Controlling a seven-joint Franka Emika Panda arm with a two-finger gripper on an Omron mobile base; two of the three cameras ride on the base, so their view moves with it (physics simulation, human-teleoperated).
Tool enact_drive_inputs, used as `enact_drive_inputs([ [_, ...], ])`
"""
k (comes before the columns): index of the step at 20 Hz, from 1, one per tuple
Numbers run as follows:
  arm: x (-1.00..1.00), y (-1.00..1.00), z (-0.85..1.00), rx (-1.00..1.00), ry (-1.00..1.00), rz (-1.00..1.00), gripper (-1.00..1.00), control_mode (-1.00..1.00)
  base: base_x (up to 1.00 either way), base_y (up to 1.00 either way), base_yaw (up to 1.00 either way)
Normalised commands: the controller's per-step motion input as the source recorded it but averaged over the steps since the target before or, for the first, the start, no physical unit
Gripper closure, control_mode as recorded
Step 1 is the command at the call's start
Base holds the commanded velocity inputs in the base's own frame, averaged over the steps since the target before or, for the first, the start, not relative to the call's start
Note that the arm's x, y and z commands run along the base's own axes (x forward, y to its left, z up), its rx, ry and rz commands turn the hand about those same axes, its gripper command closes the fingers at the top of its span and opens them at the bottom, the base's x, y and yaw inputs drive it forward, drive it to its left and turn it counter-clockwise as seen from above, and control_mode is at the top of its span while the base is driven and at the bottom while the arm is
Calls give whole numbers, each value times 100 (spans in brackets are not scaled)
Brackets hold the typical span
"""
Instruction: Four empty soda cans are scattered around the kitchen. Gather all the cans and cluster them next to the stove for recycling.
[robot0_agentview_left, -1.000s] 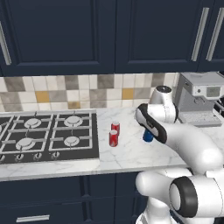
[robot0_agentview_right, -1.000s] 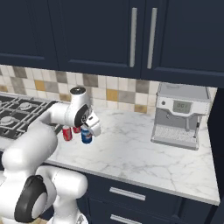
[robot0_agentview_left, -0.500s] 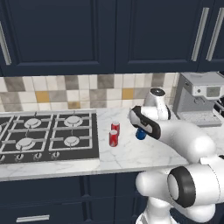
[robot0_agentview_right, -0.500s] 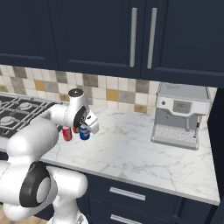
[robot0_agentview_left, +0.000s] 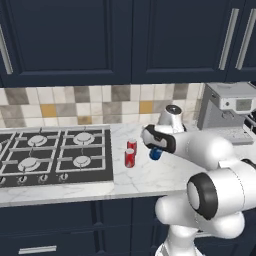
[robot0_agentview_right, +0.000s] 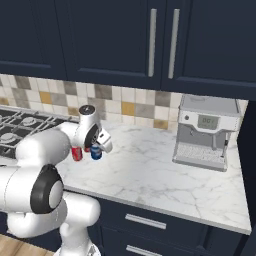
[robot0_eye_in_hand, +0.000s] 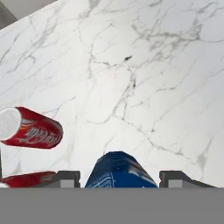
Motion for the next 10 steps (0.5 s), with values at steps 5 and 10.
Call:
enact_drive_inputs([
  [5, 34, 9, -11, 0, 0, 4, 100, -100, 0, 0, 0],
  [10, 19, 12, -15, 0, 0, 3, 100, -100, 0, 0, 0],
])
